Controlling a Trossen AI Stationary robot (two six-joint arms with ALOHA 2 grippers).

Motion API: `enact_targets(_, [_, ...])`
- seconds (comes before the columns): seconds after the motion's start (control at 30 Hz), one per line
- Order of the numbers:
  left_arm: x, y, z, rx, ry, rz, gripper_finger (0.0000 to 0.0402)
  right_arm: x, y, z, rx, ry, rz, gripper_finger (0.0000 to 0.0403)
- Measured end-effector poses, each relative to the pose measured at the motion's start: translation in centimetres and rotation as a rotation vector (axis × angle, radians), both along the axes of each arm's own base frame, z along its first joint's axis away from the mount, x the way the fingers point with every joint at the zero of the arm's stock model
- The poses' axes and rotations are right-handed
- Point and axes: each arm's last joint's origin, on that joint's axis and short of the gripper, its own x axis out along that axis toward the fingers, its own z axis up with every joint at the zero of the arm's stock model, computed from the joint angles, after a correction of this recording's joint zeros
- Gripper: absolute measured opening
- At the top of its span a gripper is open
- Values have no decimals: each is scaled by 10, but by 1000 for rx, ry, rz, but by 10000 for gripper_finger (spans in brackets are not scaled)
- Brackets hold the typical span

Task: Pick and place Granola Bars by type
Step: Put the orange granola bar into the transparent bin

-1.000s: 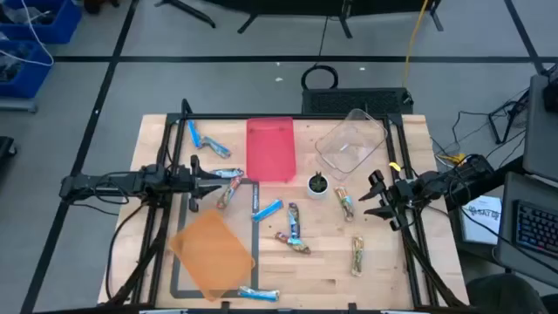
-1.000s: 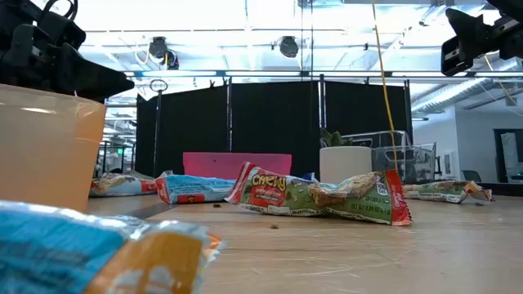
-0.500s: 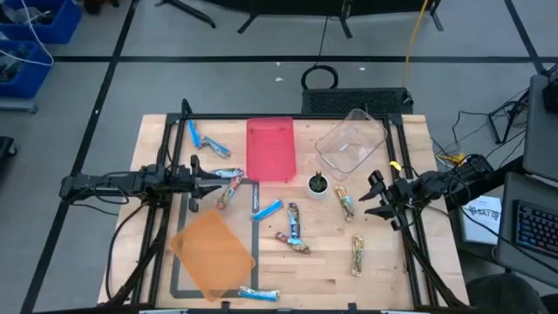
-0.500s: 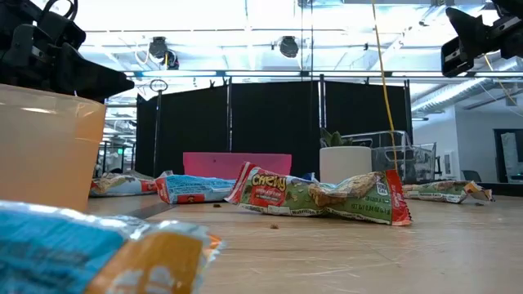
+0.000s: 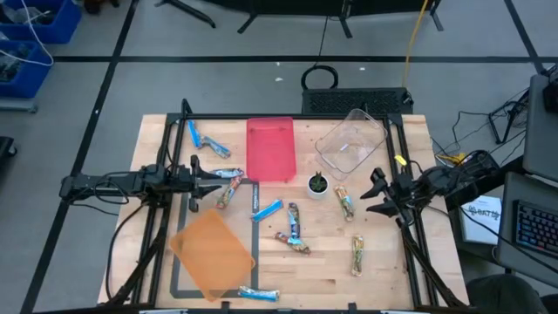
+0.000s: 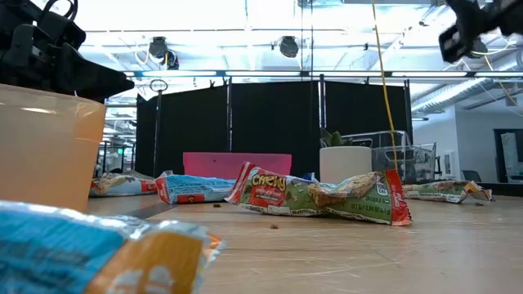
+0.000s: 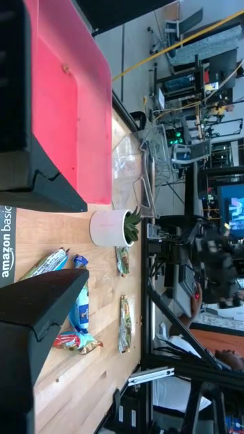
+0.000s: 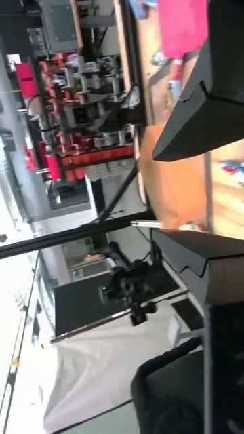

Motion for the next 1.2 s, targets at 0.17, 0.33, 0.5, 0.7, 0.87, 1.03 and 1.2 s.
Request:
enact_targets(0.17, [0, 0, 0, 0, 1, 0, 147, 7, 1, 37, -61, 38, -72, 167])
enact_targets(0.33, [0, 0, 0, 0, 0, 0, 147, 19, 4, 75, -138, 107, -131, 167])
enact_targets(0.5, [0, 0, 0, 0, 2, 0, 148, 34, 6, 102, -207, 236, -267, 167])
enact_targets(0.7, [0, 0, 0, 0, 0, 0, 147, 50, 7, 104, -304, 336, -455, 167])
enact_targets(0.87, [0, 0, 0, 0, 1, 0, 148, 57, 6, 94, -368, 422, -599, 167])
enact_targets(1.03, [0, 0, 0, 0, 1, 0, 147, 68, 7, 85, -408, 482, -610, 167])
enact_targets(1.2, [0, 0, 0, 0, 0, 0, 147, 79, 8, 77, -434, 524, -623, 167])
